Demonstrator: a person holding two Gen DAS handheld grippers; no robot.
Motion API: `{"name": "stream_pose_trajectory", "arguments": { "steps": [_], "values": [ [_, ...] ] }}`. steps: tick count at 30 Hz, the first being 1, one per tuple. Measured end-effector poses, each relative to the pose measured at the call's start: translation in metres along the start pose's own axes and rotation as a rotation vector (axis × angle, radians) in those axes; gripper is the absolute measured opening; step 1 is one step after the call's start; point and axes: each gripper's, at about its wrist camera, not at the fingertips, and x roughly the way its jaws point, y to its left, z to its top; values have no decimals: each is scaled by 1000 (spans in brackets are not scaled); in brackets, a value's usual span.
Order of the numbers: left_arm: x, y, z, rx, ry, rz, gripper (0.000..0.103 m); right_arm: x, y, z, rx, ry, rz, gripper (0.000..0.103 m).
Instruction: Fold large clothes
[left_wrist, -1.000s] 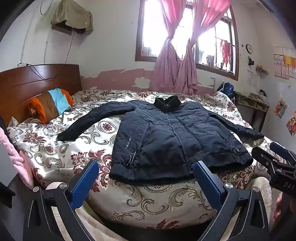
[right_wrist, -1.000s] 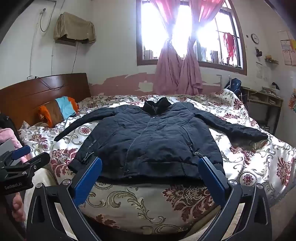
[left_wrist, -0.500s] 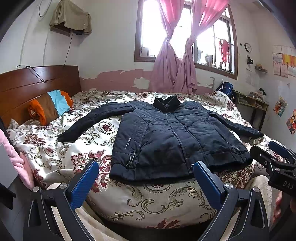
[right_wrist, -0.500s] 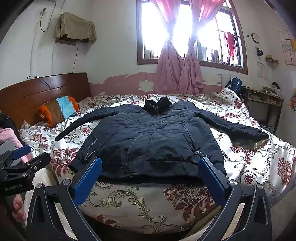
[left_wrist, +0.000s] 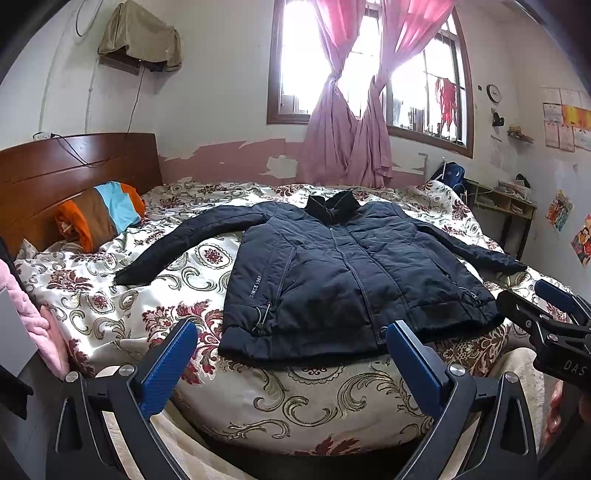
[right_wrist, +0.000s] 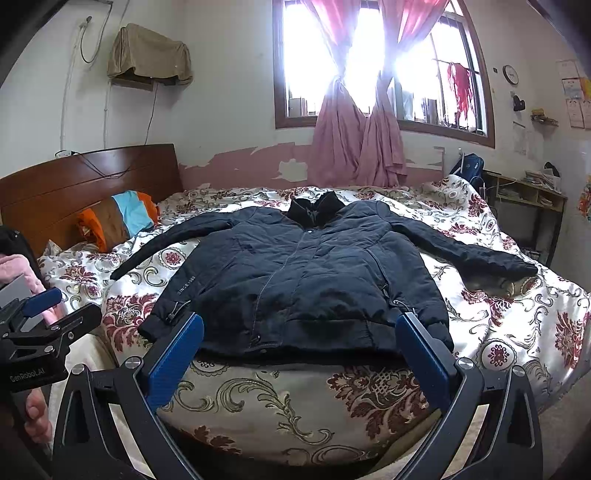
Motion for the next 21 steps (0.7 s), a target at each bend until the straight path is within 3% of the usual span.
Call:
{"name": "stream_pose_trajectory", "arguments": {
  "steps": [21],
  "values": [
    [-1,0,1,3,-4,-2,103,4,2,-2,1,5,7,102]
  ]
}}
